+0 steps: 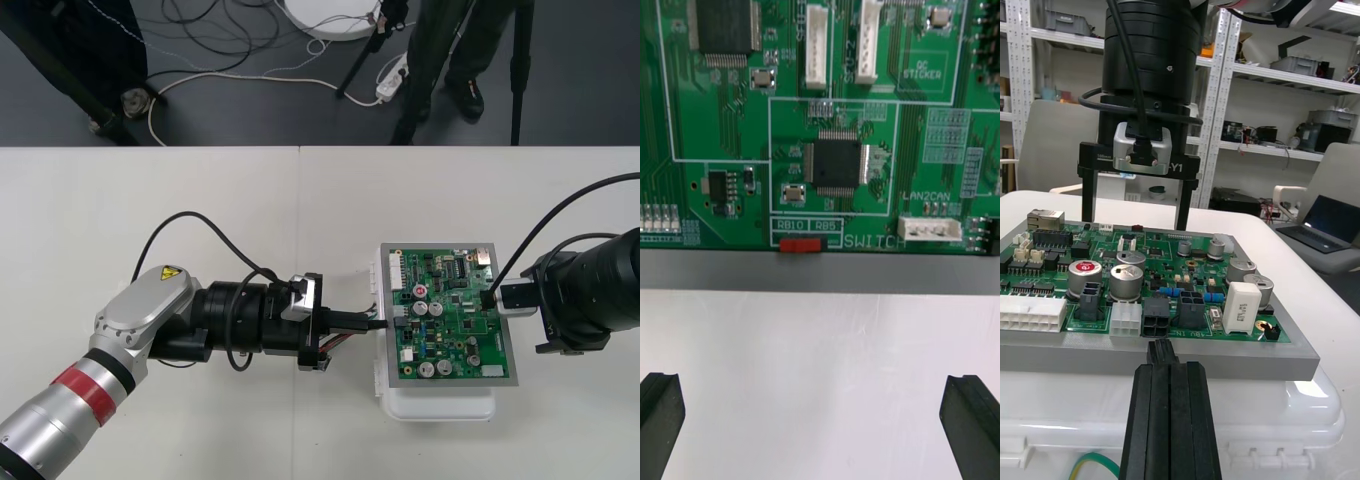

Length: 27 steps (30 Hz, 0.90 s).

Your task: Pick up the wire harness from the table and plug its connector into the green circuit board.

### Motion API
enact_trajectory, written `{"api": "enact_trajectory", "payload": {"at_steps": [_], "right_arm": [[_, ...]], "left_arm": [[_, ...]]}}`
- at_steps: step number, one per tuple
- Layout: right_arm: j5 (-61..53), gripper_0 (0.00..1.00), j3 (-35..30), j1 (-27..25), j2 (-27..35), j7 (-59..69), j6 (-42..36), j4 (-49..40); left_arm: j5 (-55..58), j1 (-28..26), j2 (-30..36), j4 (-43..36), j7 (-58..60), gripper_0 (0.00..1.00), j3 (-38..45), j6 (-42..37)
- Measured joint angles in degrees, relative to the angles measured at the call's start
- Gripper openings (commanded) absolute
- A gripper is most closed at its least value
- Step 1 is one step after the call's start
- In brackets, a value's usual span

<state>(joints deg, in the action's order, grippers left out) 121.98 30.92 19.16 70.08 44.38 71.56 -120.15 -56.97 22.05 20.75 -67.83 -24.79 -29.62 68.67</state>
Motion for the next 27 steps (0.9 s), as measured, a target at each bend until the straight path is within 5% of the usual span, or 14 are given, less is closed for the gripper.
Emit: {"api": "enact_trajectory", "payload": {"at_steps": [13, 27], "right_arm": [[2.85, 1.00, 6.59, 6.49, -1.07, 0.00, 0.14, 0.12], [2.64, 1.00, 6.63, 6.67, -1.09, 0.03, -0.01, 0.12]], "left_arm": [[0.18, 0.03, -0.07, 0.00, 0.00, 0.00, 0.00, -0.26], [1.08, 0.03, -0.07, 0.00, 0.00, 0.00, 0.00, -0.36]]}}
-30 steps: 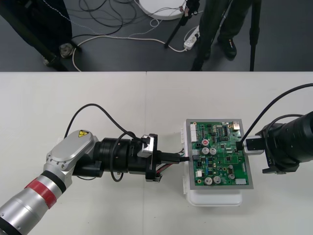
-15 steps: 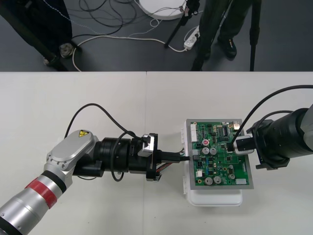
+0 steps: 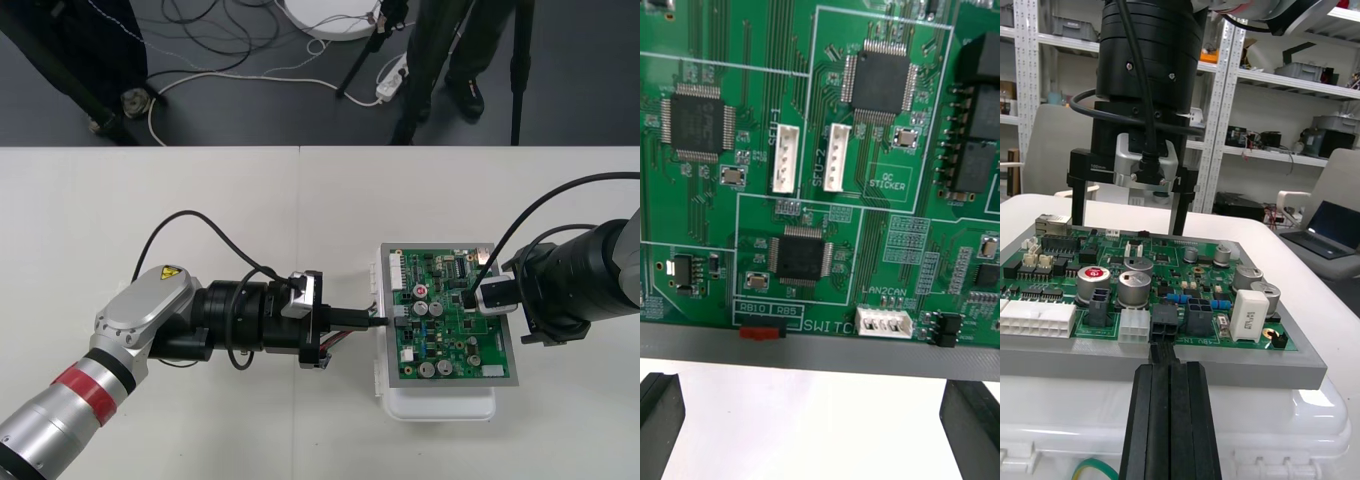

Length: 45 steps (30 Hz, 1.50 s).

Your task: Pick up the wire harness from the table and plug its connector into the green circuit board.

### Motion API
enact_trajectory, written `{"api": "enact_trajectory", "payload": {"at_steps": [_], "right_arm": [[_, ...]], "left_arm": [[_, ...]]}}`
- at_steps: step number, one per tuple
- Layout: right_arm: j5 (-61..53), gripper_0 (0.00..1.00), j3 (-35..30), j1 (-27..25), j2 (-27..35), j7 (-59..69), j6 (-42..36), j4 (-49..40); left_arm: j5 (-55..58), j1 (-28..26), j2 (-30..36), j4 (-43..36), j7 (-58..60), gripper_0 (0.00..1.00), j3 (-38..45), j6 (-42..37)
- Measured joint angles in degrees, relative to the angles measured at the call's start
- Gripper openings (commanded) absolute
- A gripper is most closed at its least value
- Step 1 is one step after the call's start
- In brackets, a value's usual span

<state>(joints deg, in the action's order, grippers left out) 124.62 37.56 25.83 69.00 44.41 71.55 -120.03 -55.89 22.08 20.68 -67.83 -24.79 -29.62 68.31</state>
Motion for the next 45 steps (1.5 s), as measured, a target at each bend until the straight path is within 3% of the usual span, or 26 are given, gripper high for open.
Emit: {"api": "enact_trajectory", "payload": {"at_steps": [45], "right_arm": [[-0.94, 1.00, 0.00, -0.01, -0.94, 6.91, 0.91, -1.81]], "left_arm": [[0.88, 0.43, -0.01, 0.00, 0.00, 0.00, -1.22, 0.00]]}}
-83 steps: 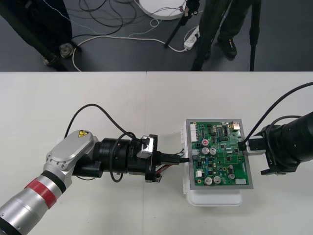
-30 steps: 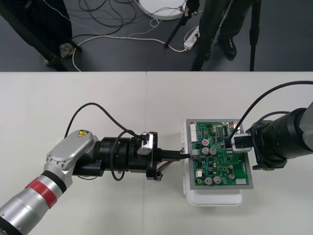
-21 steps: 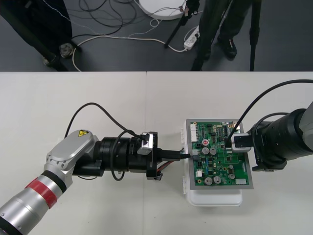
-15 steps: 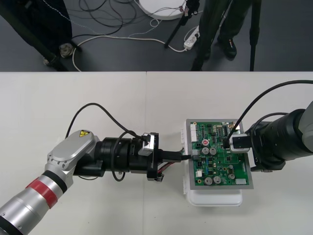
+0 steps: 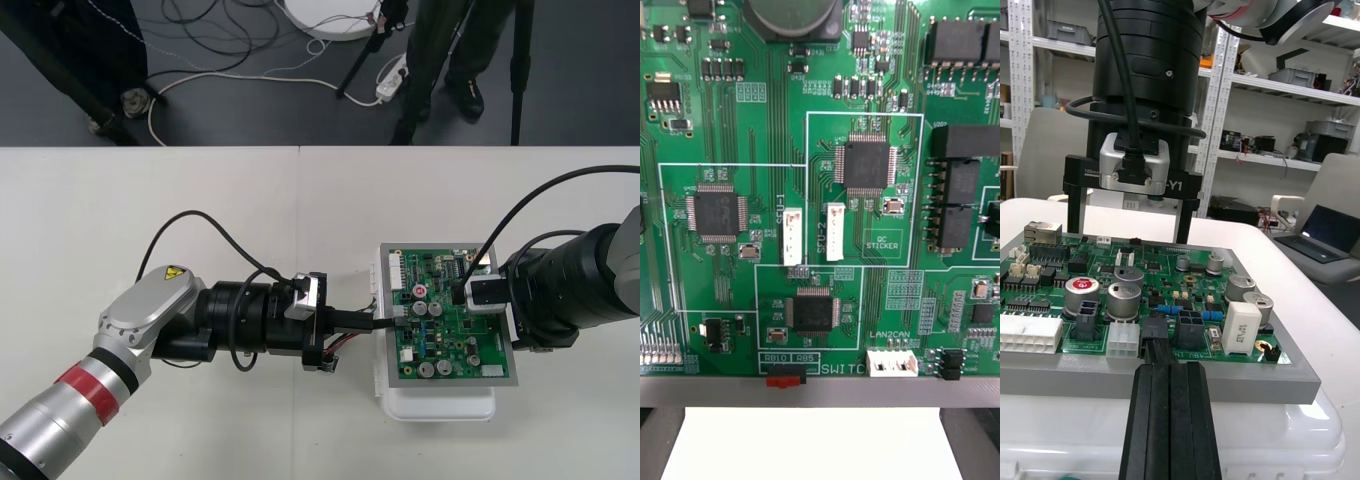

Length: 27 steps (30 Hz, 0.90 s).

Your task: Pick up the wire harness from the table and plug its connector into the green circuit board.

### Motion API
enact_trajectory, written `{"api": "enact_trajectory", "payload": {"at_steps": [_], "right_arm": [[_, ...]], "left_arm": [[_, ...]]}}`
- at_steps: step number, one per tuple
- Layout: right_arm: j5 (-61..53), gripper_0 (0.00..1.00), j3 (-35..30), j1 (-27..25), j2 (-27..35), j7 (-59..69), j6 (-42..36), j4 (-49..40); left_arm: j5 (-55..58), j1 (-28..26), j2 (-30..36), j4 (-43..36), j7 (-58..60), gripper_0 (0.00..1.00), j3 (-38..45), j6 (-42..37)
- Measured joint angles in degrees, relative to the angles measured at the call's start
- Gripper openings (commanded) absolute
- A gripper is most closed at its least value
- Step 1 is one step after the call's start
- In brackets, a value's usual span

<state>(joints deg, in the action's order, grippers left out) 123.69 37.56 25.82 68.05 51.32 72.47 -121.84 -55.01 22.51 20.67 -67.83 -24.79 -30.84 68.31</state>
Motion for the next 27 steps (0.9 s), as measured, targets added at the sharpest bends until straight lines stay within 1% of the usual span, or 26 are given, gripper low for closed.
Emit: {"api": "enact_trajectory", "payload": {"at_steps": [27], "right_arm": [[0.34, 1.00, 0.00, 0.00, -0.29, -0.04, 0.25, 0.00]], "left_arm": [[0.00, 0.03, -0.17, 0.00, 0.00, 0.00, -0.55, -0.97]]}}
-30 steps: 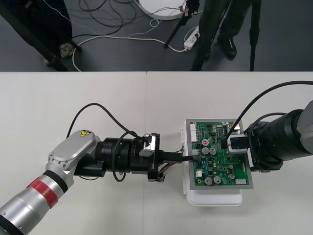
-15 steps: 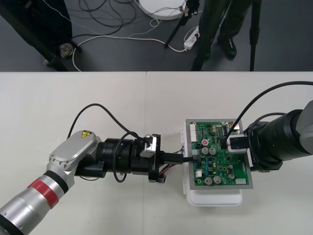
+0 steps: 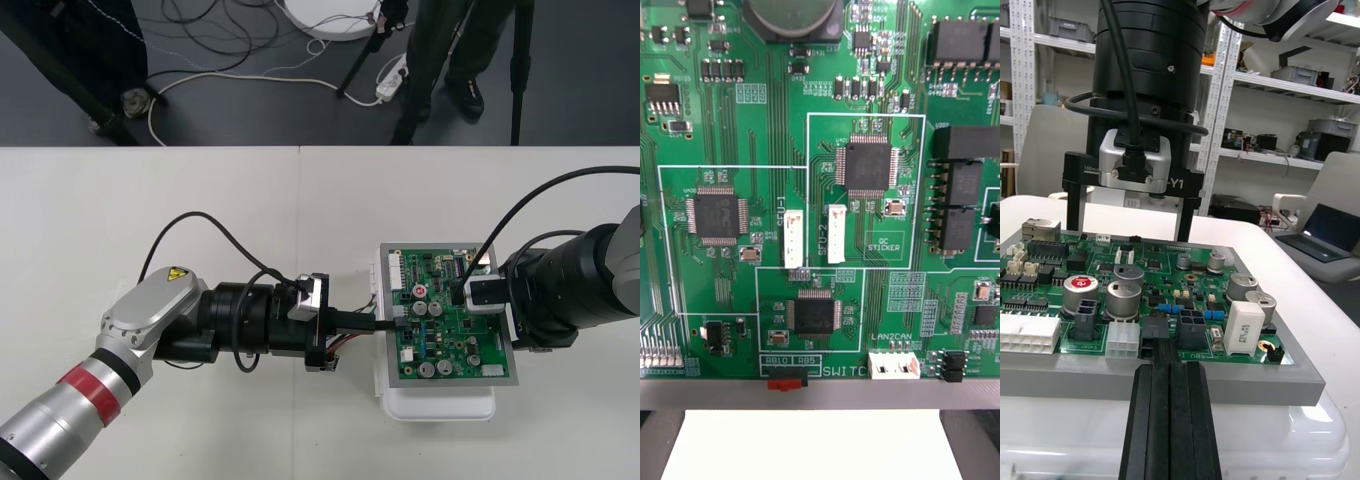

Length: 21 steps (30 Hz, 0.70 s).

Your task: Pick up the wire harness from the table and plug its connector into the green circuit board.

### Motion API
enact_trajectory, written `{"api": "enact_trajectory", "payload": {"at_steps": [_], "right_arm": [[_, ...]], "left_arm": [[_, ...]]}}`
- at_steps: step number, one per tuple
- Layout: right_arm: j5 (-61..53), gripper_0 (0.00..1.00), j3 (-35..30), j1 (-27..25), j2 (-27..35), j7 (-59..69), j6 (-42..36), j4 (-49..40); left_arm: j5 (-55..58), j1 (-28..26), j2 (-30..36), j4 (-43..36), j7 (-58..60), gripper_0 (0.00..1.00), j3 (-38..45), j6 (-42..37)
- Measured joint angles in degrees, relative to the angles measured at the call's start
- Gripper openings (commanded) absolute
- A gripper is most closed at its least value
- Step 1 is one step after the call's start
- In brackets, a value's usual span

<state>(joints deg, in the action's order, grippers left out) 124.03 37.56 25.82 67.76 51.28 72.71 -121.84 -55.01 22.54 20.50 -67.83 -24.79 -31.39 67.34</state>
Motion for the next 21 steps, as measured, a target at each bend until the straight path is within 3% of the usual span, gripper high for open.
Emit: {"api": "enact_trajectory", "payload": {"at_steps": [21], "right_arm": [[-0.27, 1.00, 0.00, 0.00, 0.00, 0.01, -0.01, 0.03]], "left_arm": [[0.87, 0.00, -0.07, 0.00, 0.00, 0.00, 0.00, -0.61]]}}
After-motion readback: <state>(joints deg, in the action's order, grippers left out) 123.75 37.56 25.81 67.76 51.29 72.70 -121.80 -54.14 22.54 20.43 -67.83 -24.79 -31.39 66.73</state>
